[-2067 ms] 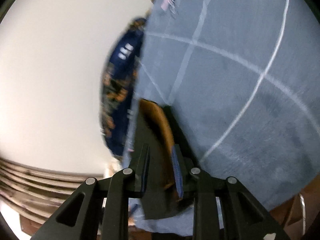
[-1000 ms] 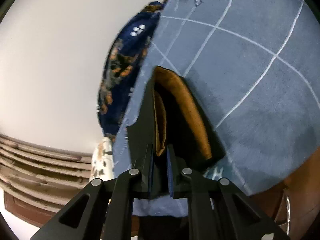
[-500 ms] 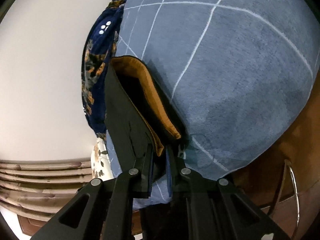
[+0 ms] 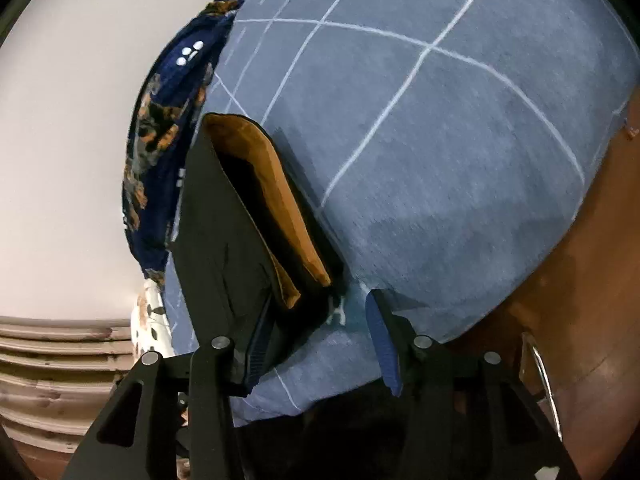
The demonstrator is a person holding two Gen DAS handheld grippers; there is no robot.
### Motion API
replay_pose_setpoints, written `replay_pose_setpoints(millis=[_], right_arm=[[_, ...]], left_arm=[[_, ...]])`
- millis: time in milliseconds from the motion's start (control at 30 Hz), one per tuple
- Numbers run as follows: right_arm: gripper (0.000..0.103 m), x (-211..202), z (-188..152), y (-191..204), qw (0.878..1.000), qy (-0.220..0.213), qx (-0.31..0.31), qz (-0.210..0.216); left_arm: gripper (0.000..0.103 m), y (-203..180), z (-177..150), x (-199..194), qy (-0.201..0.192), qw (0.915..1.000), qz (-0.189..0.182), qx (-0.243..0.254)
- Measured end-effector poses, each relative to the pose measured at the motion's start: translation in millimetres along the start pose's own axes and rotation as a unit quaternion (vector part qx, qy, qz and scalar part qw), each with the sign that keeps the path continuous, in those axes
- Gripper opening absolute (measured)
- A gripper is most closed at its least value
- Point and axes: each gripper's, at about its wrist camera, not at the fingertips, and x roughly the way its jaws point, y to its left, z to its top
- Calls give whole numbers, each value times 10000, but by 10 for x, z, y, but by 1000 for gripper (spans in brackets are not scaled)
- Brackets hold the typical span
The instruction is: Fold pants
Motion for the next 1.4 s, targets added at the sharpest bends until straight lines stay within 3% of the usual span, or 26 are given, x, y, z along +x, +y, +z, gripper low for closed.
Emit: replay_pose_setpoints(millis=[67,167,400,567,700,800,867,967,1033,1133,1300,1400], right_arm=[[42,-11,26,32,9999,-39,-154,-60],[27,9,51,75,9996,-21,-276,29],[27,63,105,7,9993,106,-140,328],[18,-26,61,159,9981,-33,-480,383],[18,-96,75,382,9916,0,-545,1176],[17,-164,95,500,9782,-63,-626,1978],[17,-134,184,428,9837,-144,-833,1587],[17,127,280,-45,9943,166,-98,1052],[16,184,280,-201,9934,266,161,1103],[16,135,264,-26,9951,212,-233,937],[16,166,248,-103,9903,328,158,1338],[16,171,252,-55,9944,333,-115,993]], left_arm=[[73,-5,-5,5,19,10000,13,15],[73,-8,-7,8,40,10000,31,23],[73,5,15,55,98,9999,23,-94],[73,23,1,48,89,9999,30,-132],[73,54,-2,20,47,9998,71,-165],[73,74,8,15,32,9997,66,-236],[73,84,7,3,-1,9997,59,-257],[73,83,-21,19,45,9997,71,-248],[73,76,-27,39,82,9997,85,-223],[73,53,-30,82,161,9997,89,-172],[73,40,-38,64,110,9998,106,-111],[73,46,-26,66,54,9998,87,-150]])
